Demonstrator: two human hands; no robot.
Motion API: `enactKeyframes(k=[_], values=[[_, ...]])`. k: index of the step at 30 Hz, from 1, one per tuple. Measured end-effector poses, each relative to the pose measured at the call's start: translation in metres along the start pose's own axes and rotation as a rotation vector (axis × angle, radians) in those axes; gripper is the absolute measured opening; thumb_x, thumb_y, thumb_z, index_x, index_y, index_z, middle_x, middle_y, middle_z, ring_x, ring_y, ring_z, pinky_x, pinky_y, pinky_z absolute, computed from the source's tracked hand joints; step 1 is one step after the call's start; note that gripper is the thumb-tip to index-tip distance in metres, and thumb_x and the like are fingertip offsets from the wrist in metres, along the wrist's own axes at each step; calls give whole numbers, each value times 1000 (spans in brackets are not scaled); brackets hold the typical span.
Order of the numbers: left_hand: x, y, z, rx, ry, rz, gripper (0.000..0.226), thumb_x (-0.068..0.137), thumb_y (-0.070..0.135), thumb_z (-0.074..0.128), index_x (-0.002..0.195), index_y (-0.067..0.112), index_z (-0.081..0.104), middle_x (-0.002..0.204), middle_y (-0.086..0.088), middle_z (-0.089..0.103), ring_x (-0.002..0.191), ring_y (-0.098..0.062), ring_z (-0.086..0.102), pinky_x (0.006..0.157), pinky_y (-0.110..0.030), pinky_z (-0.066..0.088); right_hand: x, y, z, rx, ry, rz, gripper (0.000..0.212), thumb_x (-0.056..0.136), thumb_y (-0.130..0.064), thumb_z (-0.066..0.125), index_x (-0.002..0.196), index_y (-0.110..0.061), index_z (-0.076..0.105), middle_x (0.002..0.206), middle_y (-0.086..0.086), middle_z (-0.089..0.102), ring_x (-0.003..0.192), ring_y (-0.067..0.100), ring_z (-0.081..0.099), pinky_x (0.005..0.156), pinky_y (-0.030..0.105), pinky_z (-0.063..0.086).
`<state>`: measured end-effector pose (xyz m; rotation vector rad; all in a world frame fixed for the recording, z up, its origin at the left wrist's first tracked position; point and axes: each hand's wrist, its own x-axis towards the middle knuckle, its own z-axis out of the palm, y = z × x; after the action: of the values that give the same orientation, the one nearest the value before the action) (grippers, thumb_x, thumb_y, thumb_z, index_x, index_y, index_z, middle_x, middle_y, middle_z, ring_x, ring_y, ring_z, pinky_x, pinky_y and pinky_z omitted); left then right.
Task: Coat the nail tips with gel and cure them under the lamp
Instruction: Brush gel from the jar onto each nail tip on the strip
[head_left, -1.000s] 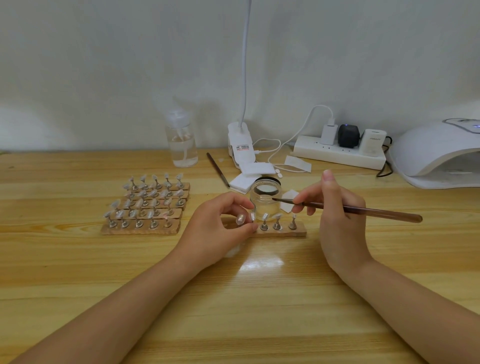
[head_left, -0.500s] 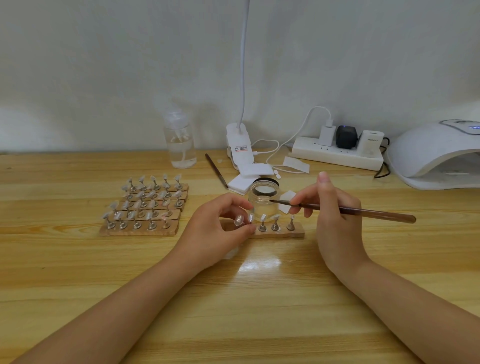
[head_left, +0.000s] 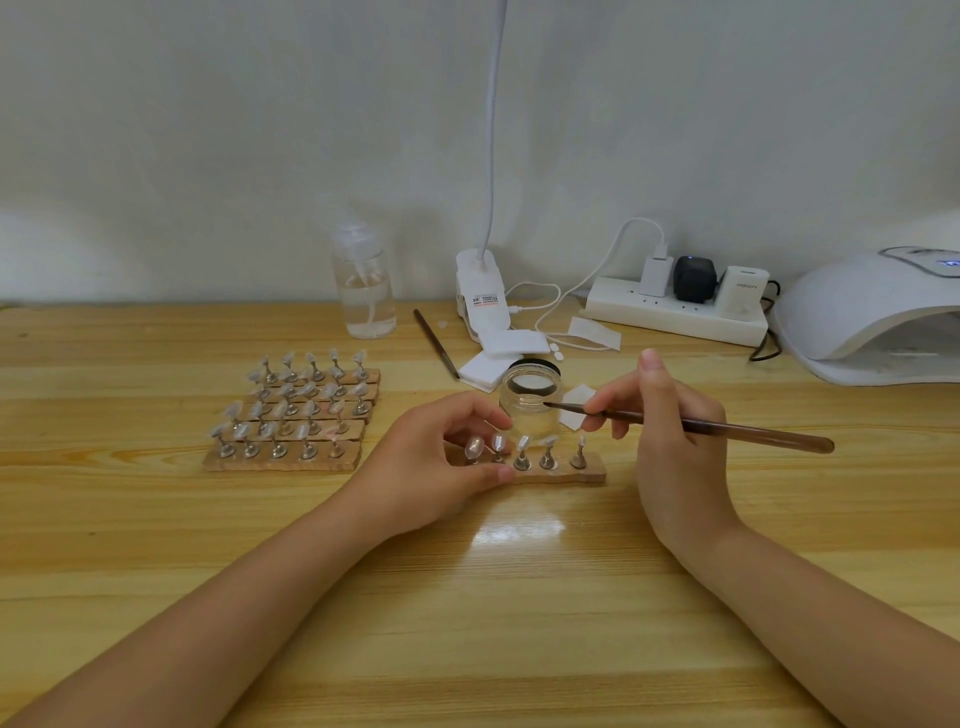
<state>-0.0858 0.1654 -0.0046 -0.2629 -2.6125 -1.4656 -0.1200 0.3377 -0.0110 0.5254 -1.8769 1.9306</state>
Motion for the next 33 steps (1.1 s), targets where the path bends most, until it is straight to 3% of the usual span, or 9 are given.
enactKeyframes(k=[6, 10, 15, 19, 23, 27, 30, 33], values=[[1, 2, 0, 38, -28, -3, 24, 71, 17, 76, 88, 29, 64, 70, 16, 56, 64, 9, 49, 60, -3, 39, 0, 1, 0, -6, -3, -9, 46, 92, -28, 34, 57, -16, 61, 53, -8, 62, 53, -2, 55, 56, 7, 39], [3, 3, 4, 93, -10, -2, 20, 72, 28, 75, 84, 37, 61, 79, 15, 60, 68, 6, 50, 62, -4, 39, 0, 1, 1, -19, 2, -16, 47, 94, -26, 34, 57, -17, 61, 53, -9, 62, 53, -4, 54, 56, 6, 39], [3, 3, 6, 149, 1, 34, 22, 77, 21, 72, 76, 37, 58, 70, 16, 53, 67, 5, 48, 61, -5, 36, 0, 0, 1, -4, 2, -4, 46, 93, -28, 36, 56, -16, 61, 52, -7, 62, 52, -3, 54, 55, 7, 39], [2, 3, 8, 141, 4, 56, 21, 78, 17, 70, 75, 33, 58, 75, 10, 58, 71, -4, 53, 64, -13, 39, 0, 0, 1, -14, -1, -9, 48, 96, -25, 36, 56, -17, 61, 52, -6, 63, 52, -3, 54, 55, 7, 39], [0, 2, 10, 186, 13, 114, 21, 80, 17, 67, 73, 34, 57, 75, 12, 59, 73, 0, 53, 65, -12, 40, 0, -1, 1, -3, 3, 8, 46, 90, -32, 35, 56, -17, 61, 52, -6, 62, 52, -2, 55, 55, 8, 39], [-5, 4, 12, 198, 82, 216, 22, 80, 17, 66, 73, 34, 55, 83, 12, 64, 86, -4, 56, 82, -29, 44, 0, -1, 0, -5, 2, 9, 43, 90, -31, 36, 58, -18, 62, 53, -7, 63, 53, -2, 55, 55, 8, 39], [-9, 8, 12, 112, 206, 299, 19, 79, 11, 68, 76, 27, 58, 90, 16, 66, 95, 1, 58, 100, -47, 37, 1, -1, 0, -26, -4, -17, 41, 95, -28, 44, 62, -14, 64, 56, -8, 63, 54, -2, 53, 58, 8, 40], [-10, 9, 12, 32, 326, 305, 11, 80, 9, 67, 80, 19, 62, 87, 16, 68, 91, 6, 59, 101, -58, 33, 2, -3, 1, -15, 2, 2, 32, 84, -36, 50, 65, -14, 65, 56, -8, 63, 51, -2, 52, 59, 7, 40]])
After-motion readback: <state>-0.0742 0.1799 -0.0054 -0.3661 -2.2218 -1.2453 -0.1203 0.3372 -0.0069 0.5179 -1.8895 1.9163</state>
